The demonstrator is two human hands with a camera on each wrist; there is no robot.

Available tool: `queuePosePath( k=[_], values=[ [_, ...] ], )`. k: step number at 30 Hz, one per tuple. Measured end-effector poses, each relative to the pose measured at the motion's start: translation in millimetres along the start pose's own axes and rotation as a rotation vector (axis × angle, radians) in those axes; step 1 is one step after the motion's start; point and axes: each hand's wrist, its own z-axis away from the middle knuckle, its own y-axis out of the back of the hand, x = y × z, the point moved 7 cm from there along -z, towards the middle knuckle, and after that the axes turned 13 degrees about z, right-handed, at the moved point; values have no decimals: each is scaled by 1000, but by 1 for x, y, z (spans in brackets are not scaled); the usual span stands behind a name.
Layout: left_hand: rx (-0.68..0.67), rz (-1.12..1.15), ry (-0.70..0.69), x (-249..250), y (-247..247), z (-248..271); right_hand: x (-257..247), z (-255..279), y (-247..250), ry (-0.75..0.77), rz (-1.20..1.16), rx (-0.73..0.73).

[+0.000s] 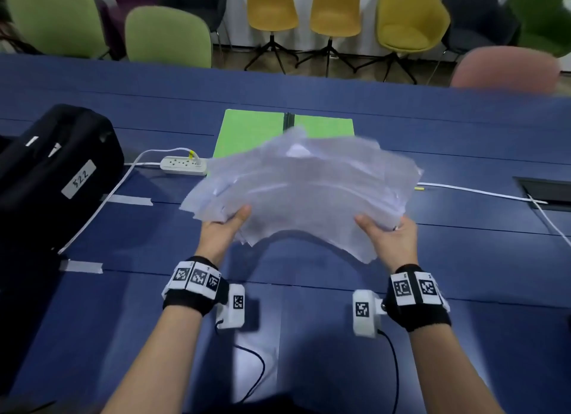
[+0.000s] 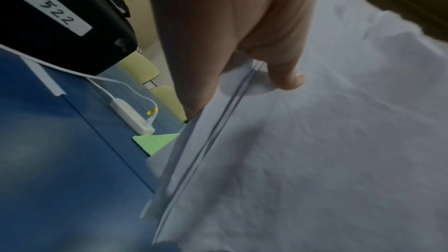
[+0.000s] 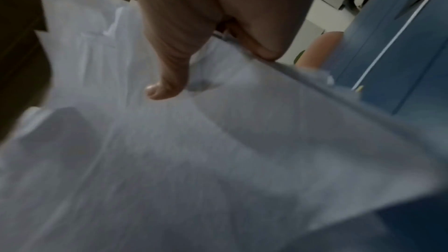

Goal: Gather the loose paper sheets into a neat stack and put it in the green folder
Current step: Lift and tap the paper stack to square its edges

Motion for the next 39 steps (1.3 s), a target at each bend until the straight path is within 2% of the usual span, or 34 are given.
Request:
queuePosePath(
  k=[3, 7, 9, 11, 13, 18, 24, 31, 34, 39],
  values=[
    [43, 90, 12, -16, 5, 0, 26, 7, -8, -86, -2, -27],
    [156, 91, -13, -12, 4, -3, 41, 9, -8, -169, -65, 24],
    [141, 156, -67, -4, 1, -6, 43, 7, -9, -172, -84, 24],
    [137, 120, -98, 1, -4, -9, 42, 7, -11, -187, -121, 28],
    [136, 43, -77, -1, -12, -10, 41, 7, -13, -200, -168, 56],
    [162, 37, -7, -5, -18, -12, 34, 4, -17, -198, -230, 86],
    [165, -43, -93, 0, -21, -18, 31, -1, -21, -179, -202, 123],
    [175, -27, -78, -7, -16, -27, 40, -7, -16, -246, -199, 172],
    [222, 31, -10, -15, -12, -33, 38, -12, -19, -217, -217, 116],
    [70, 96, 33, -9, -19, -31, 39, -10, -25, -152, -146, -155]
  ],
)
